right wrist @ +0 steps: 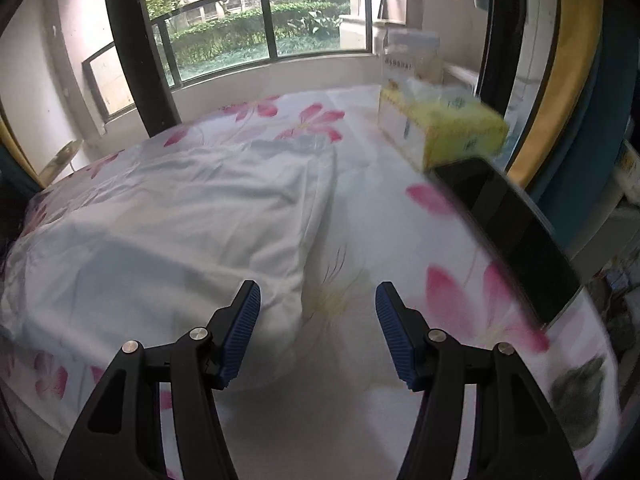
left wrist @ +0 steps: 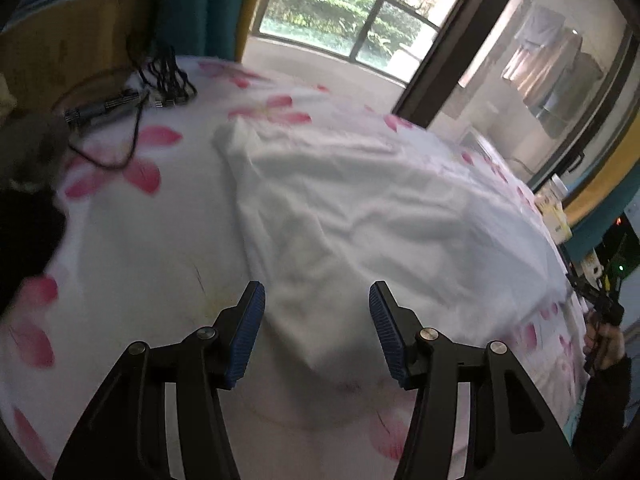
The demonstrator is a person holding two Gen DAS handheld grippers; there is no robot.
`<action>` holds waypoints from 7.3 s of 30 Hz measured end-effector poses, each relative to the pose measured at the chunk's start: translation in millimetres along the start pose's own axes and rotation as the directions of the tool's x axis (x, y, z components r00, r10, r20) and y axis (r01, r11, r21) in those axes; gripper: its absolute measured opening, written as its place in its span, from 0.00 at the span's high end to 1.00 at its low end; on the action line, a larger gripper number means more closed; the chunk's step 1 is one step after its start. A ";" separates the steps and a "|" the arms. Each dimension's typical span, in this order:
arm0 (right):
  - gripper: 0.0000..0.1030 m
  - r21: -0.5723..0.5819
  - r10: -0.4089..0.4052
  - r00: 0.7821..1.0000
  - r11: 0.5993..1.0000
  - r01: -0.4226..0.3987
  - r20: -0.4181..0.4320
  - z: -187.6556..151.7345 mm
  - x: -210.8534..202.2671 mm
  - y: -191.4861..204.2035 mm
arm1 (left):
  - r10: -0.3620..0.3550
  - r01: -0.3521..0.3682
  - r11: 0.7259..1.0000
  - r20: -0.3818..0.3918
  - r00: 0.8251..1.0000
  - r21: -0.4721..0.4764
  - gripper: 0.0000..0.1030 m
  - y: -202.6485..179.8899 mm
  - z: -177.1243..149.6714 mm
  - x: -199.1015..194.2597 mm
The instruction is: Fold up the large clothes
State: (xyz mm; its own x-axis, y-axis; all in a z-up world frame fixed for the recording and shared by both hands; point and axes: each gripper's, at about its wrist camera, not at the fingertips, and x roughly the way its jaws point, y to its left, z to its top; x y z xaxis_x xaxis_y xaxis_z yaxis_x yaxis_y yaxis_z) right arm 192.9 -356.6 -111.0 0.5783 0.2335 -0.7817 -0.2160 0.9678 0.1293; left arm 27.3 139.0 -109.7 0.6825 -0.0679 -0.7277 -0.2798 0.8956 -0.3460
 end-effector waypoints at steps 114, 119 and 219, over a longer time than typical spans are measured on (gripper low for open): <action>0.03 0.278 0.351 0.926 0.884 -0.376 0.140 -99.2 -53.7 25.9 | -0.064 0.041 0.961 0.075 0.995 0.275 0.52 -191.4 -43.6 -5.7; 0.04 0.205 0.413 0.903 0.880 -0.428 0.116 -86.3 -41.3 49.4 | -0.050 0.027 0.958 0.076 0.996 0.285 0.52 -213.8 -35.3 22.7; 0.23 -0.765 0.477 0.830 0.405 -0.501 -0.290 -173.1 -124.0 445.6 | -0.141 0.106 0.984 0.265 0.954 0.143 0.39 16.1 -7.2 -108.0</action>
State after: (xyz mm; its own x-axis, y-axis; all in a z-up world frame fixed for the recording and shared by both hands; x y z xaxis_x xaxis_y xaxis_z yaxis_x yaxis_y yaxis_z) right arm -111.2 29.4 -62.0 0.1483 0.6278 -0.7641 -0.9788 0.2033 -0.0229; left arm -55.8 157.7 -41.0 0.8696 -0.0746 -0.4880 -0.1064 0.9369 -0.3329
